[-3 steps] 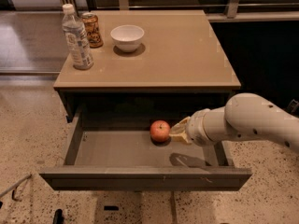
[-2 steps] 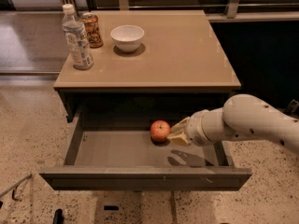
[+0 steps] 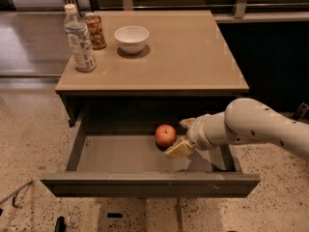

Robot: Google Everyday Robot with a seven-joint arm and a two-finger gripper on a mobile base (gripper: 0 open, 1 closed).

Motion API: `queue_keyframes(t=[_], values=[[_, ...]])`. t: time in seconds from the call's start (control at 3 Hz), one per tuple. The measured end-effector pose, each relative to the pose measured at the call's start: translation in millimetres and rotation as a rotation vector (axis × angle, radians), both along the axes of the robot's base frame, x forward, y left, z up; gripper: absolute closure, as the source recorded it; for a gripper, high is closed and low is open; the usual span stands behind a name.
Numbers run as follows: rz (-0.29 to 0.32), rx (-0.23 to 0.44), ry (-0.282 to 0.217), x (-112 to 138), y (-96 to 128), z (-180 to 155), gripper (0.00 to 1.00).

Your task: Pick apple from top drawer and place on counter

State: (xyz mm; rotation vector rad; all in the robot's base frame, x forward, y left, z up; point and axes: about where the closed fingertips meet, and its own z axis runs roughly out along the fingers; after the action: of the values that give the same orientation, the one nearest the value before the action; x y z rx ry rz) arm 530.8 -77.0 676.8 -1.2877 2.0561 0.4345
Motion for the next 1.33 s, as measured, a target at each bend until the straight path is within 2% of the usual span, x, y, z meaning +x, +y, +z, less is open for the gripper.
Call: queue_keyframes(t=[0.33,0.67,1.0,1.33], values=[[0.006,0.01,0.004,4.8,6.6,-4.3,0.29],[0.017,0.02,-0.006,21.1,23.0,-12.5,0.19],[0.025,0.018,-0.011,31.2,30.0,-18.3,0.19],[0.031,0.021,0.011,37.5,29.5,-31.3,0.28]])
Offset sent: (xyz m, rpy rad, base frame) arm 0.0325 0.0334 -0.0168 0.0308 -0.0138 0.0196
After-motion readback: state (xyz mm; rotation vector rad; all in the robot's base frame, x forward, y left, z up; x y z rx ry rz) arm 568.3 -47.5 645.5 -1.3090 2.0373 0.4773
